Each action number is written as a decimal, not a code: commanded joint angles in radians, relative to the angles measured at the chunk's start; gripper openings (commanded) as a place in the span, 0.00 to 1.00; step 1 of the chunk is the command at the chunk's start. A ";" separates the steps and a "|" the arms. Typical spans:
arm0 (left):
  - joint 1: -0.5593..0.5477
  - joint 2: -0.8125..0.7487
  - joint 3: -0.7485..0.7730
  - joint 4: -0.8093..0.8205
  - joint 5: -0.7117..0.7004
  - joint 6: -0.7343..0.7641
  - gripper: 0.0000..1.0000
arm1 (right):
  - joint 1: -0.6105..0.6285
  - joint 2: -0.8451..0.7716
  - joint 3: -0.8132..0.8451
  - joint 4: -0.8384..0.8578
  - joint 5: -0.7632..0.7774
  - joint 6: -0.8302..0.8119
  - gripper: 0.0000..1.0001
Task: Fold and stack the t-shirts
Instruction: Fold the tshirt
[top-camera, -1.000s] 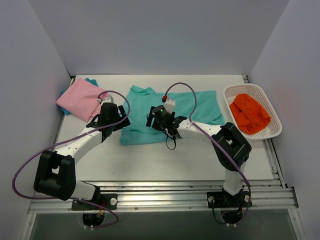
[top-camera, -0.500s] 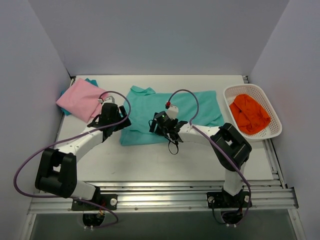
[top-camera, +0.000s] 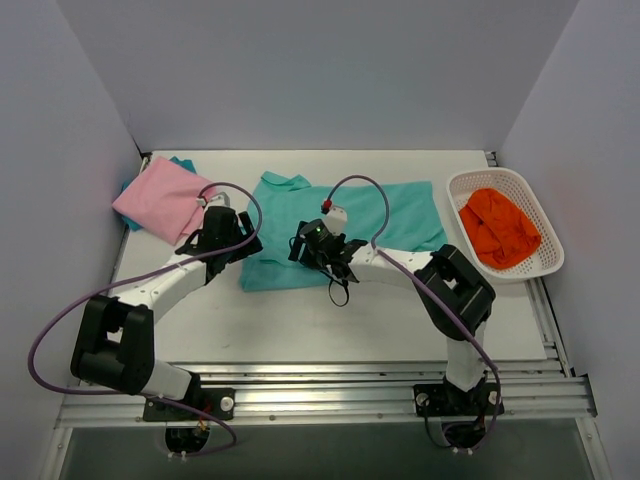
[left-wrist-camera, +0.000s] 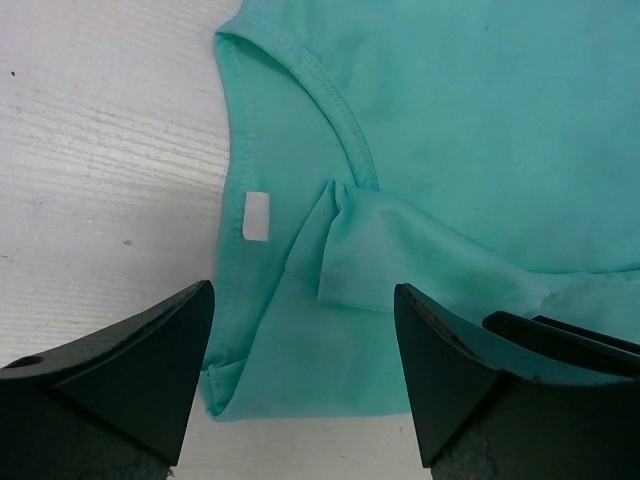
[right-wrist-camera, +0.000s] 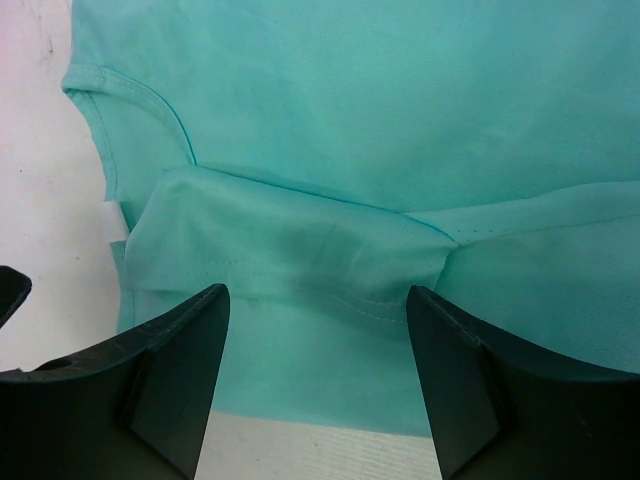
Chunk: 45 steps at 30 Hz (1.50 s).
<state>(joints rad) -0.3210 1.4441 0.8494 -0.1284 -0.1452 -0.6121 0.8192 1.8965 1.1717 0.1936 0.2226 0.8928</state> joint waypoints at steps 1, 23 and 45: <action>0.003 0.007 0.000 0.041 -0.001 0.018 0.81 | 0.012 0.019 0.042 0.001 0.003 0.008 0.67; 0.003 0.025 -0.001 0.055 0.001 0.017 0.81 | 0.021 -0.074 -0.078 0.007 0.021 0.015 0.66; 0.003 0.038 0.000 0.055 -0.004 0.020 0.80 | 0.021 0.049 -0.010 0.046 -0.032 0.006 0.35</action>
<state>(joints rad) -0.3206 1.4734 0.8474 -0.1150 -0.1455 -0.6113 0.8330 1.9289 1.1328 0.2420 0.1848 0.8967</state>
